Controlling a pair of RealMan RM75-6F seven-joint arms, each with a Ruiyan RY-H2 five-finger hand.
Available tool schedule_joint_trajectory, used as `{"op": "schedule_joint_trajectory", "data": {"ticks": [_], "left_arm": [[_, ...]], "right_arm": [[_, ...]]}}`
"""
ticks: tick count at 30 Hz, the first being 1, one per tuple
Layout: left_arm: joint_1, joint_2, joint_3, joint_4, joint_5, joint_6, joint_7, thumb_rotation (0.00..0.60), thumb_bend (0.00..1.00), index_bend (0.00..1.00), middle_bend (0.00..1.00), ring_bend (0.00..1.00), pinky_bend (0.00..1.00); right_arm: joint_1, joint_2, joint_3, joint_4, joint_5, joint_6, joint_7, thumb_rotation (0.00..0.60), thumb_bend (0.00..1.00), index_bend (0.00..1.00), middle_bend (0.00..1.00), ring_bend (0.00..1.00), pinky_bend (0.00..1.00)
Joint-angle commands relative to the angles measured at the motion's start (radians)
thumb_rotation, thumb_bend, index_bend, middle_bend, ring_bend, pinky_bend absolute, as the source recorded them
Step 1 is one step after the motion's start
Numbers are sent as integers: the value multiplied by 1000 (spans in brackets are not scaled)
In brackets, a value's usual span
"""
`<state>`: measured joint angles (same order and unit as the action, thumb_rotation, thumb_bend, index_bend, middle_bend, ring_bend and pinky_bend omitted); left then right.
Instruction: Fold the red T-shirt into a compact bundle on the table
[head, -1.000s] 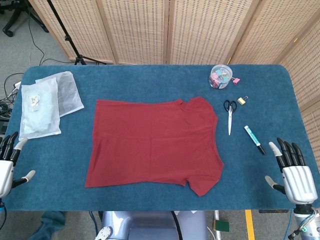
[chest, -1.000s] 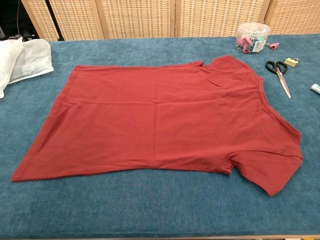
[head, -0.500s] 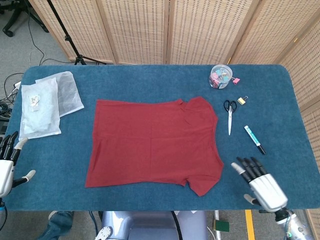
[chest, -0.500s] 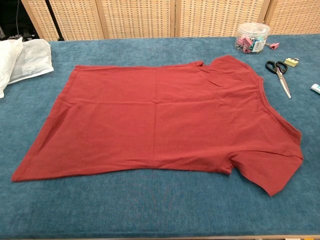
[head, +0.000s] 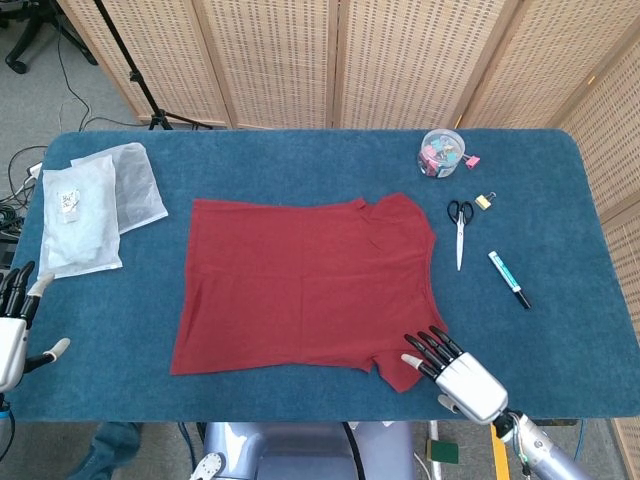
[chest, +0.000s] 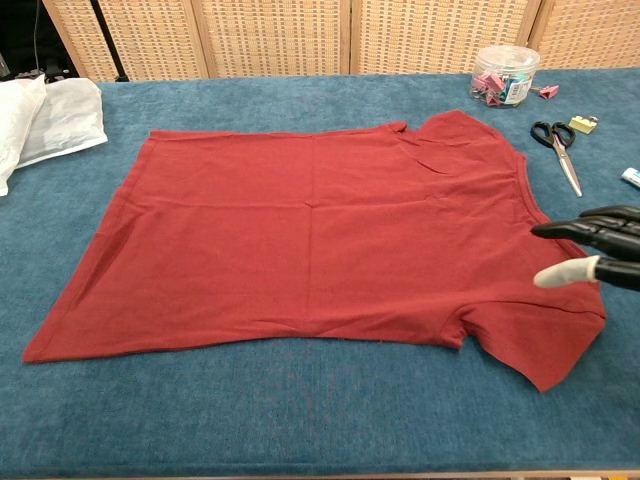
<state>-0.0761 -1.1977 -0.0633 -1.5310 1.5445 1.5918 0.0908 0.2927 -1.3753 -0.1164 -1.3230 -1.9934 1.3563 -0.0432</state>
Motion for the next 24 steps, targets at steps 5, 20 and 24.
{"op": "schedule_joint_trajectory", "data": {"ticks": [5,20,24], "left_arm": [[-2,-2,-4,1,-10,-8,3,600,0,0,0,0,0],[-9,-11,-10,2,-29,-27,24,600,0,0,0,0,0],[-10,-13,-10,2,-31,-29,27,600,0,0,0,0,0]], "right_arm": [[27,-53,12,34,26,-26,-25,600,0,208,0,0,0],[55,-124,17,90,53,-26,-57,600,1,216,0,0,0],[62,-137,20,98,61,-30,-68,600,26,233,0,0,0]]}}
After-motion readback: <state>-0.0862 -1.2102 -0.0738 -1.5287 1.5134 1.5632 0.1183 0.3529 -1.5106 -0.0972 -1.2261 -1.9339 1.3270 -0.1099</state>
